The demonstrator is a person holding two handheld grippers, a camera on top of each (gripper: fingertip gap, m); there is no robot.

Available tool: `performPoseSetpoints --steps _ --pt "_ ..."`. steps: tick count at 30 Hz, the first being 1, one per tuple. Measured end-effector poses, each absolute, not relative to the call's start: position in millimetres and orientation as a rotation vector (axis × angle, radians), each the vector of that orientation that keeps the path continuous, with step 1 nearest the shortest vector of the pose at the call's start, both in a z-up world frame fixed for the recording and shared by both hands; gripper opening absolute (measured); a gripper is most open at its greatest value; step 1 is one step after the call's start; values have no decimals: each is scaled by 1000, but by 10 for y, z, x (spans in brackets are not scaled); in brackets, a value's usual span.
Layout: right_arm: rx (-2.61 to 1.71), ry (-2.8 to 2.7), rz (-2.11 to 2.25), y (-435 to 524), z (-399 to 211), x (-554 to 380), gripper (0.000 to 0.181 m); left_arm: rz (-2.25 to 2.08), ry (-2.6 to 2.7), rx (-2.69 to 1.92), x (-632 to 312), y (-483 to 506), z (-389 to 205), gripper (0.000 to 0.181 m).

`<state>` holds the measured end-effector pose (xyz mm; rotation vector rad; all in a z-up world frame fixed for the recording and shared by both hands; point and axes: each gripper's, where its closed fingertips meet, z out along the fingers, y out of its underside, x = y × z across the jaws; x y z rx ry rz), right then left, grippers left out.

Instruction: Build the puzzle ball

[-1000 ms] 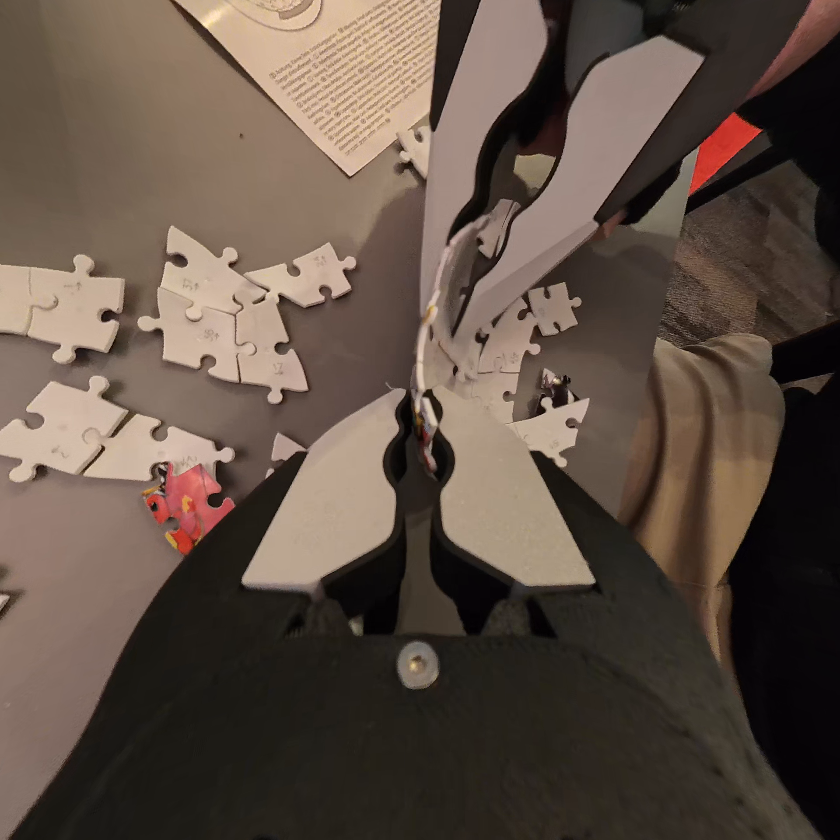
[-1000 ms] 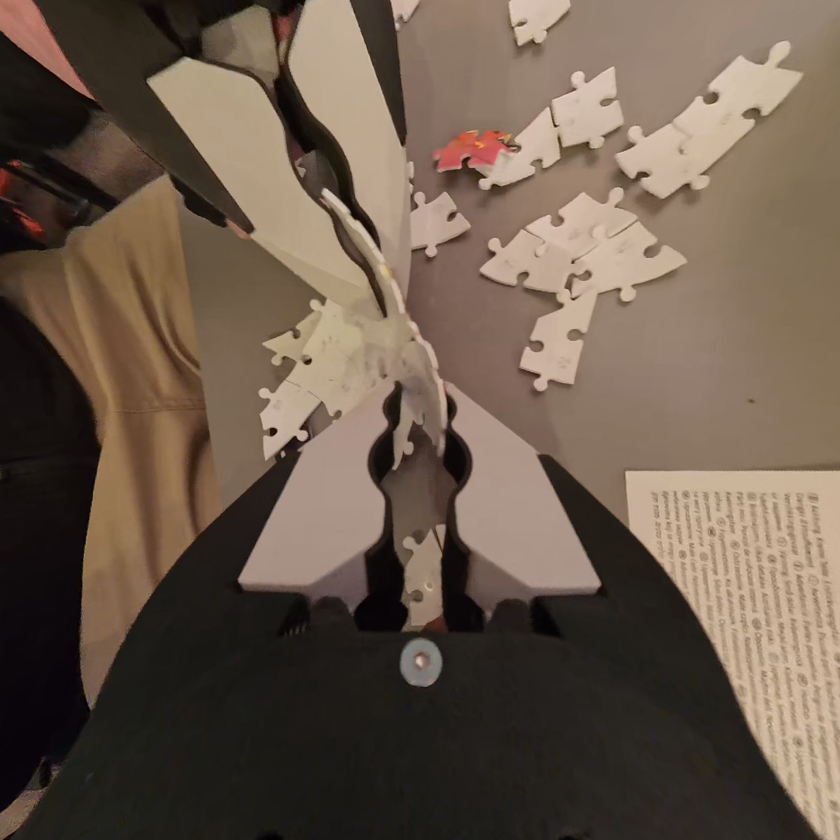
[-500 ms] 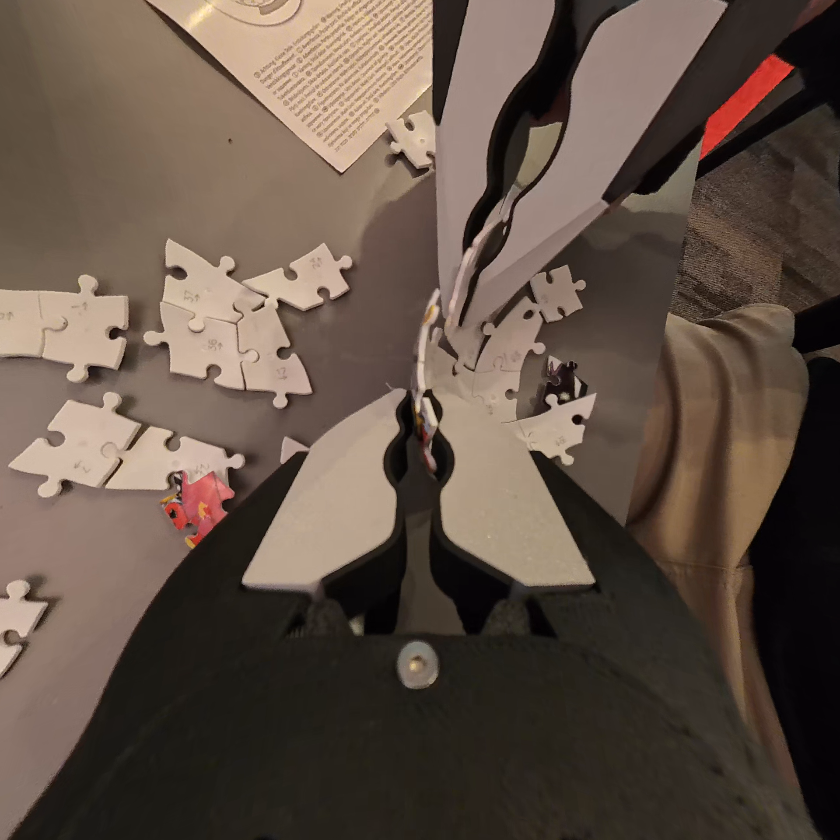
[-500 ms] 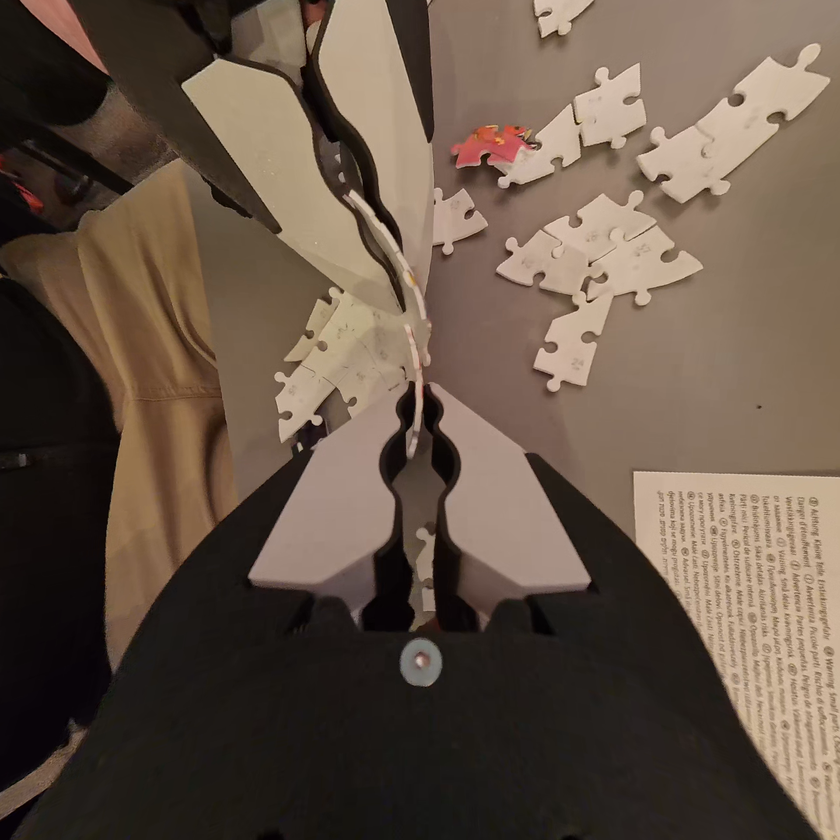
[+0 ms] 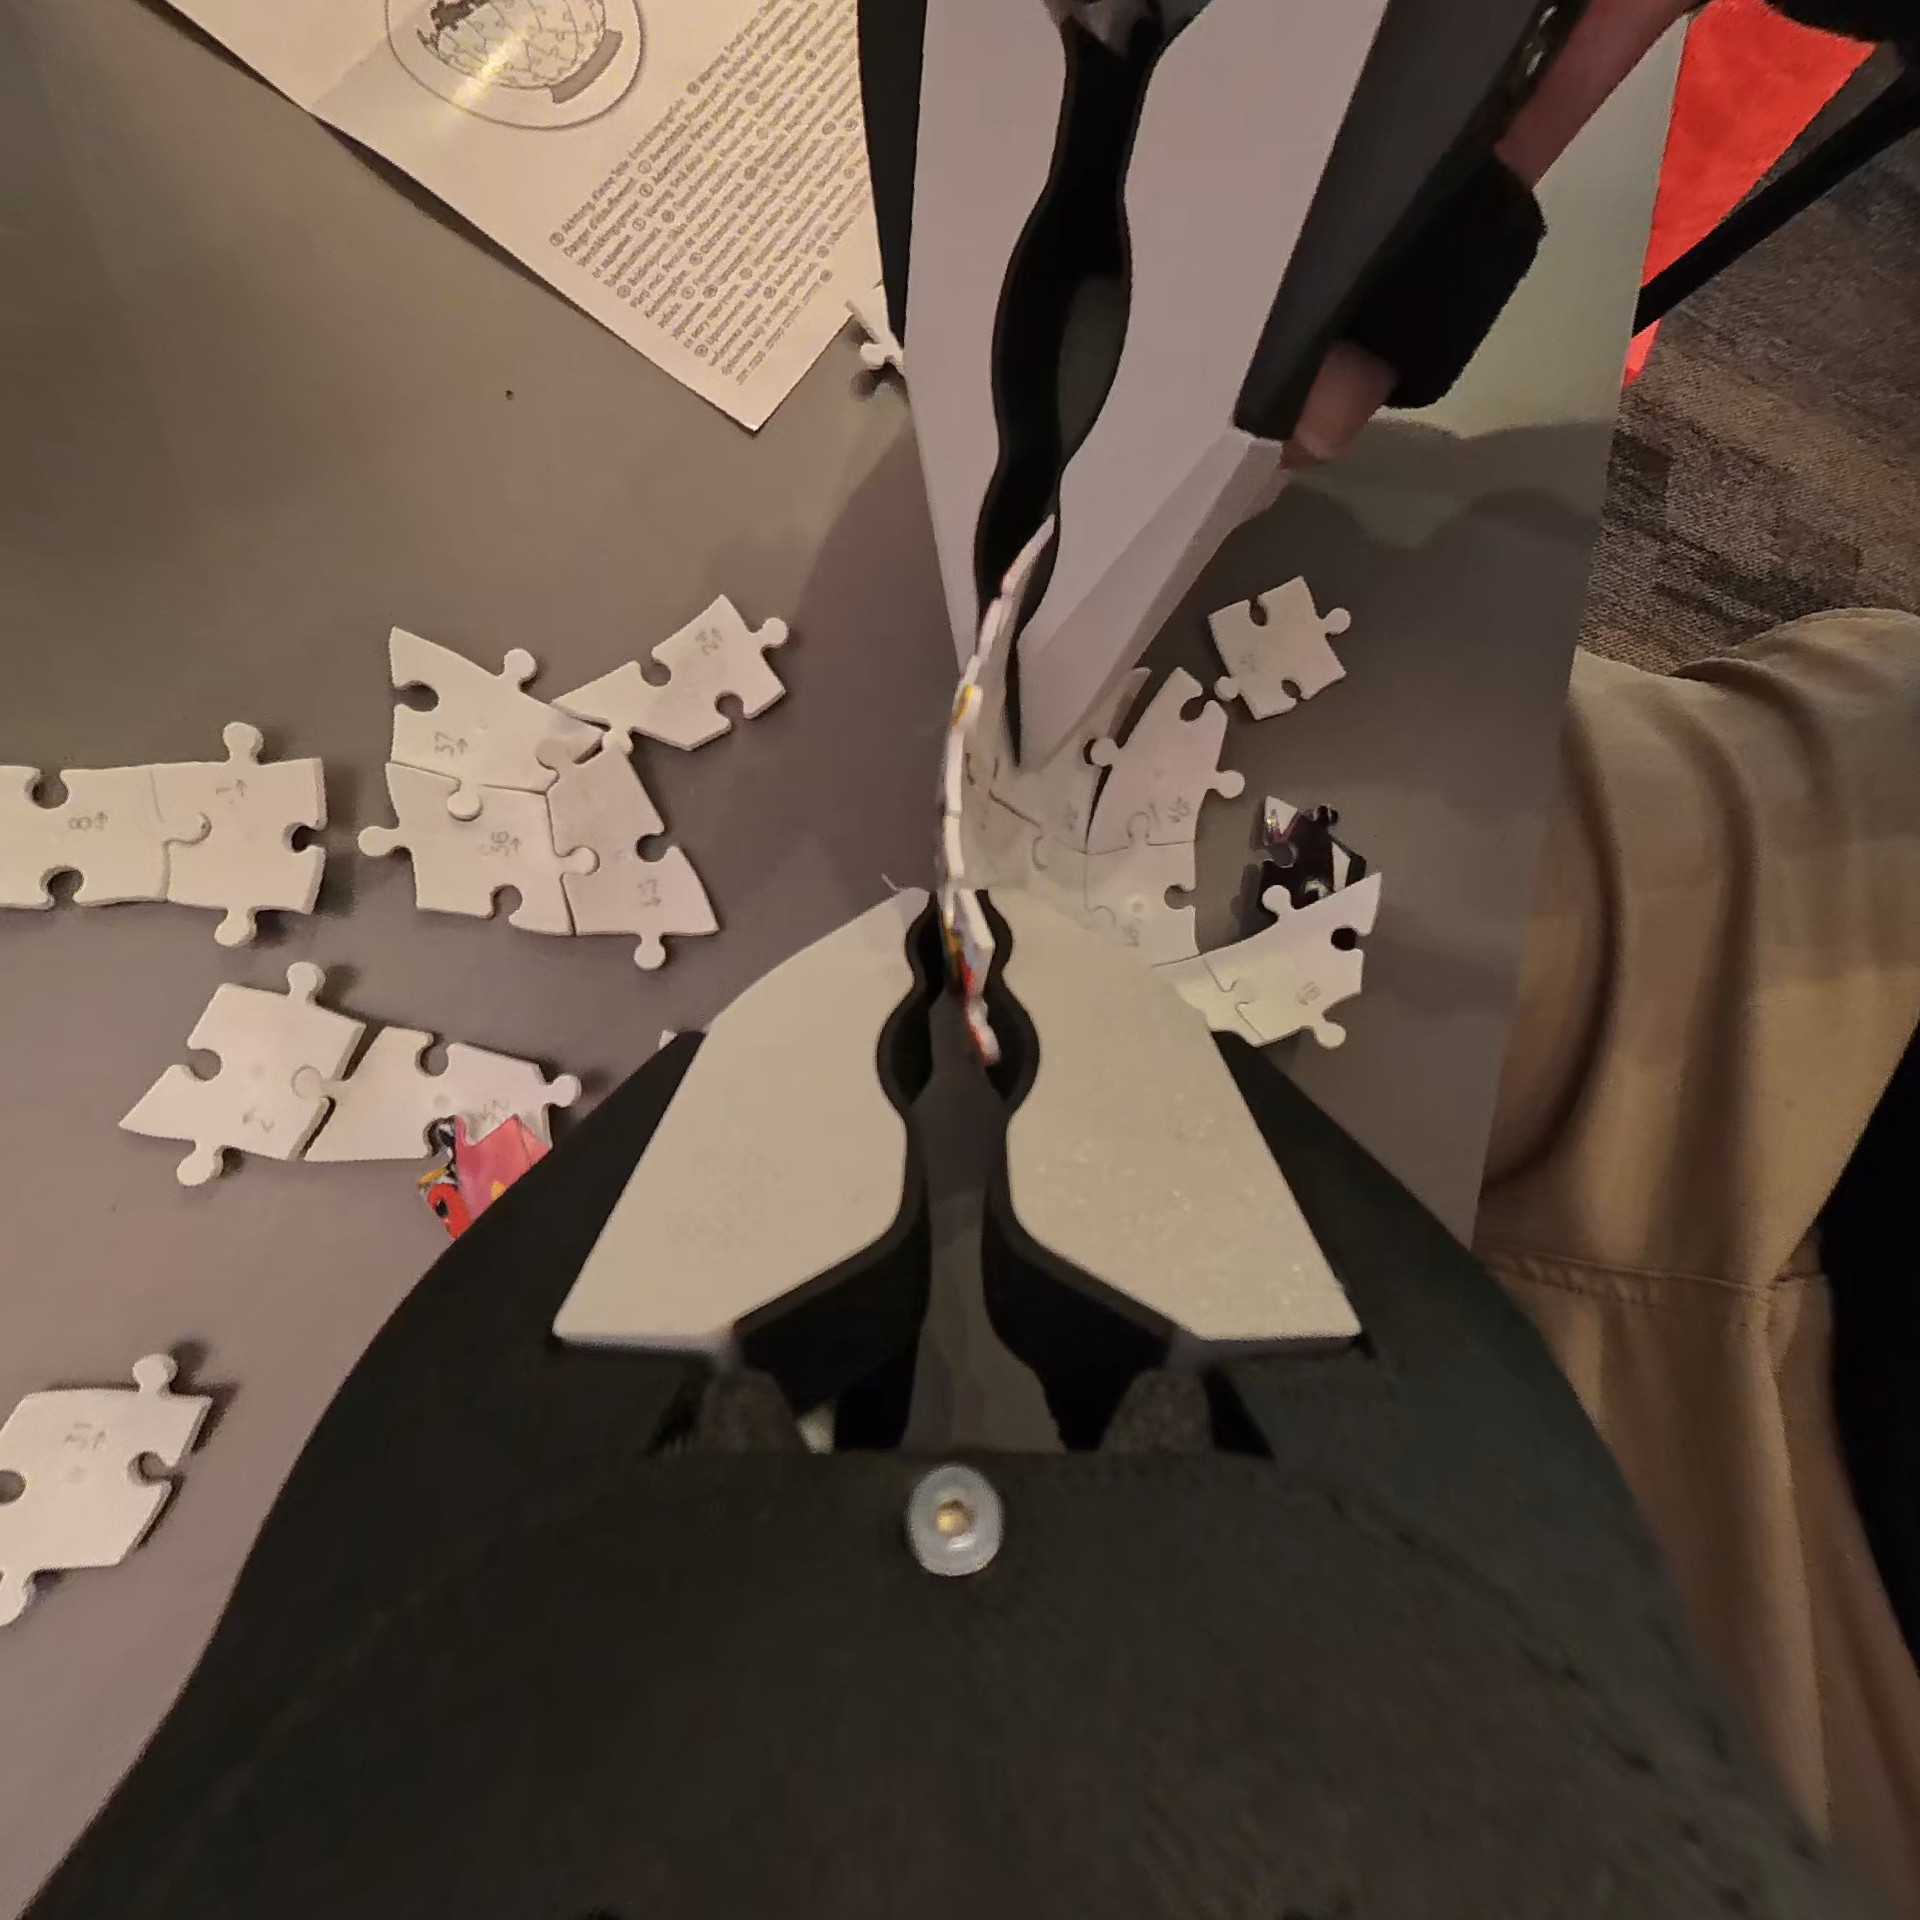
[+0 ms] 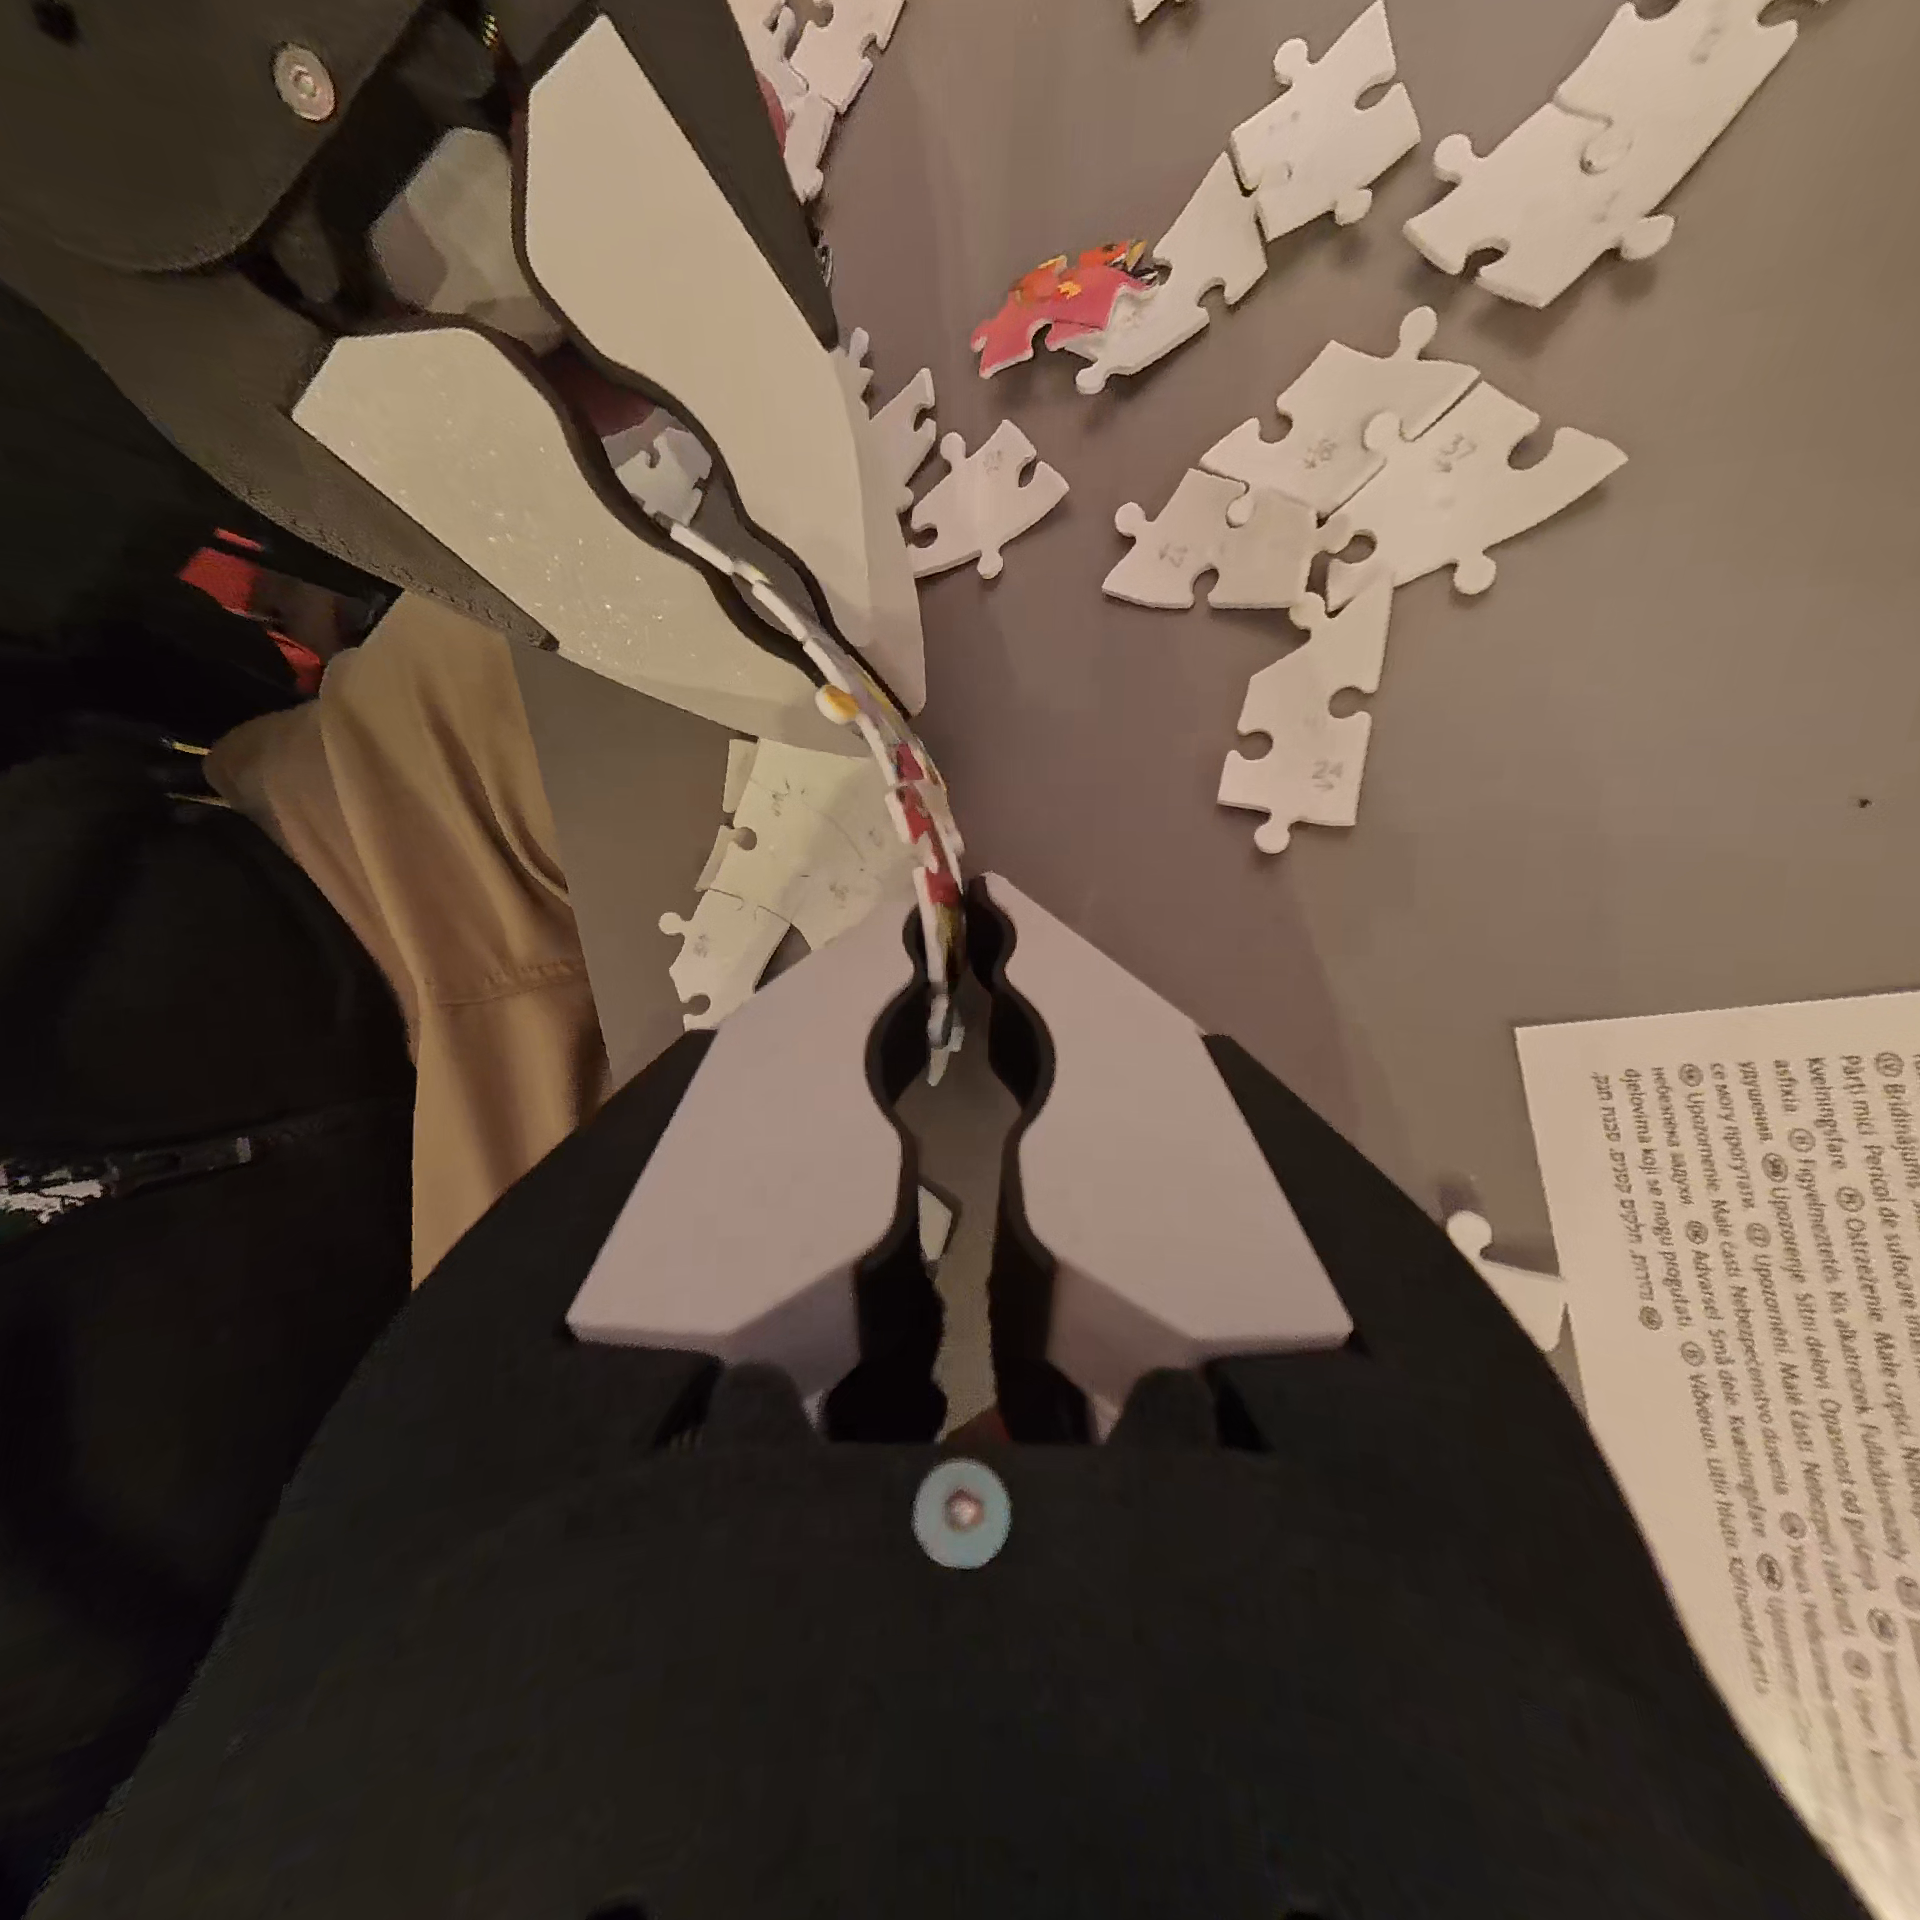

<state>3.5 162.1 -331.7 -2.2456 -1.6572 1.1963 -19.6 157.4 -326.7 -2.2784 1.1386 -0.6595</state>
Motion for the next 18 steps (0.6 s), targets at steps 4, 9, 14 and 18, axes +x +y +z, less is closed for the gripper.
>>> performPoseSetpoints --steps 4,9,14,18 --pt "-2245 -1640 1230 1612 -3302 10 8 -653 1154 -2252 -170 1577 -3236 4" --pt "-2188 -1670 1212 1607 -3266 -28 13 -637 1172 -2232 -149 1575 -3219 4" --pt "-2142 -1688 1214 1603 -3222 -43 4 -647 1186 -2222 -133 1561 -3204 4" --pt "-2154 -1695 1239 1589 -3209 -20 3 -667 1181 -2213 -118 1560 -3191 4"
